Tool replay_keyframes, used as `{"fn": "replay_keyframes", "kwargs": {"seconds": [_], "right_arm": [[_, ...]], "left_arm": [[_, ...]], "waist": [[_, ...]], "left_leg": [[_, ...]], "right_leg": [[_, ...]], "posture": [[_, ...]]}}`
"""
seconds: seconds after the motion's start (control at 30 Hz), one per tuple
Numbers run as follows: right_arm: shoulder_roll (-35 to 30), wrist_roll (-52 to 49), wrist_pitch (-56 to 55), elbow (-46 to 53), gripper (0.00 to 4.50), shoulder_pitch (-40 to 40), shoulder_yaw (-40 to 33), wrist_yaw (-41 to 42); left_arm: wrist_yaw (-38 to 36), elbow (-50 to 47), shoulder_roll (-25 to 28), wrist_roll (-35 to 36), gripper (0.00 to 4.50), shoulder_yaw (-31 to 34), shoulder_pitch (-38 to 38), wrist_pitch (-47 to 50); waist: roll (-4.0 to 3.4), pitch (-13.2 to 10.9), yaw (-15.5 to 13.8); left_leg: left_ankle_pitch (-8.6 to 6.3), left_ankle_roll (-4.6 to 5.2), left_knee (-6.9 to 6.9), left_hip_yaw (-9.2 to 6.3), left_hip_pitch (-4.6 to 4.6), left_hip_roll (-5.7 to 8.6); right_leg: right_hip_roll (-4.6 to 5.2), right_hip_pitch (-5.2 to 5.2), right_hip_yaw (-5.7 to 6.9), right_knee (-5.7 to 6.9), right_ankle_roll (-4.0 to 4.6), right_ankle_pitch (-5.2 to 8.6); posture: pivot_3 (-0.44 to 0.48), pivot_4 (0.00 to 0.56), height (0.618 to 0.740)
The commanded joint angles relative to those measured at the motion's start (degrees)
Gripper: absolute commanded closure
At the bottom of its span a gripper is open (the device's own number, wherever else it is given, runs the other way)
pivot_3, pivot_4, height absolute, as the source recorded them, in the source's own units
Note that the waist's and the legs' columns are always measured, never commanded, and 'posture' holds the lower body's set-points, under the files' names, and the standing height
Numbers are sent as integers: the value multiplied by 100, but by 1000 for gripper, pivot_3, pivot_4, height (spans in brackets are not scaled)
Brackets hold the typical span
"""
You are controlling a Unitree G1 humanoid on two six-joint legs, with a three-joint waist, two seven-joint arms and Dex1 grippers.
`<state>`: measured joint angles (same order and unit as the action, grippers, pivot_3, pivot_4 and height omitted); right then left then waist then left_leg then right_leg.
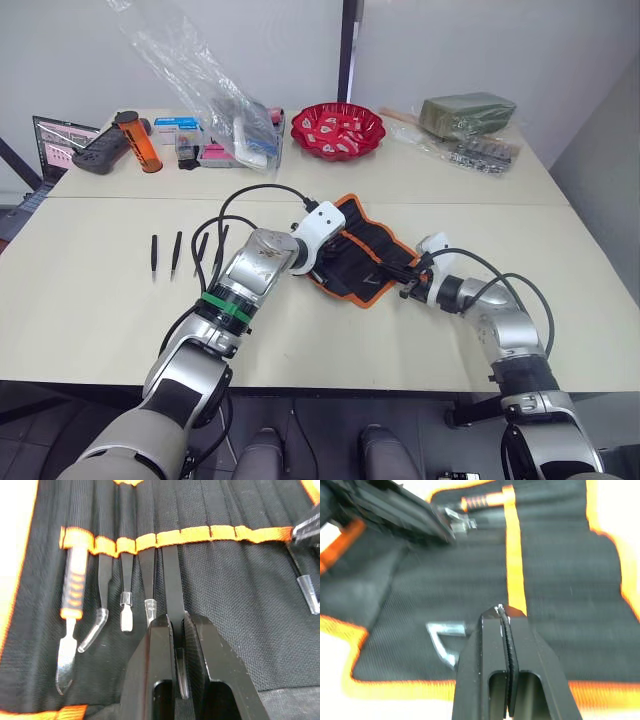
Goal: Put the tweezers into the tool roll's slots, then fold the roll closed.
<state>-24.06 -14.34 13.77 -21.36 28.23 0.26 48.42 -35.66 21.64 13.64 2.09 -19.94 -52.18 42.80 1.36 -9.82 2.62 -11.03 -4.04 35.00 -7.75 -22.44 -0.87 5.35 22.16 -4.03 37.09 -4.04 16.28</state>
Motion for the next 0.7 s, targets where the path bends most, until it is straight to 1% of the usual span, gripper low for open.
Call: {"fn": "replay_keyframes", "kwargs": {"seconds": [0.03,0.23,0.33,0.43,0.6,0.7], "right_arm": [[14,138,-202,-231,4487,78,25,-44],[90,228,-365,-696,4487,192,61,-51],[122,241,-345,-811,4487,202,87,-7],[147,270,-330,-883,4487,197,130,17],[174,331,-358,-922,4487,160,190,30],[173,335,-346,-898,4487,135,187,45]], "left_arm": [[8,-240,-99,-69,4500,35,-208,5],[-26,-297,-119,-201,4500,-34,-282,48],[91,-71,-157,-382,4500,-83,-329,-219],[242,448,-312,-530,4500,-91,-414,-718],[288,1243,-676,-626,4500,-65,-659,-1326],[275,1684,-760,-781,4500,-130,-816,-1769]], "waist": [[0,0,1],[0,0,4],[0,0,4],[0,0,2],[0,0,0],[0,0,0]], "left_leg": [[0,0,0,0,-1,0],[0,0,4,0,3,-1],[0,0,4,0,5,-1],[1,-1,5,0,8,-1],[1,-1,8,0,9,0],[1,-1,8,0,9,0]], "right_leg": [[0,0,0,-1,0,0],[-1,-2,0,2,0,0],[-1,-4,0,2,0,0],[-1,-7,0,2,1,-1],[-1,-9,0,2,0,-1],[-1,-10,0,2,-1,-1]], "posture": [[0,150,740],[0,150,740],[0,150,740],[0,150,740],[0,150,740],[0,150,740]]}}
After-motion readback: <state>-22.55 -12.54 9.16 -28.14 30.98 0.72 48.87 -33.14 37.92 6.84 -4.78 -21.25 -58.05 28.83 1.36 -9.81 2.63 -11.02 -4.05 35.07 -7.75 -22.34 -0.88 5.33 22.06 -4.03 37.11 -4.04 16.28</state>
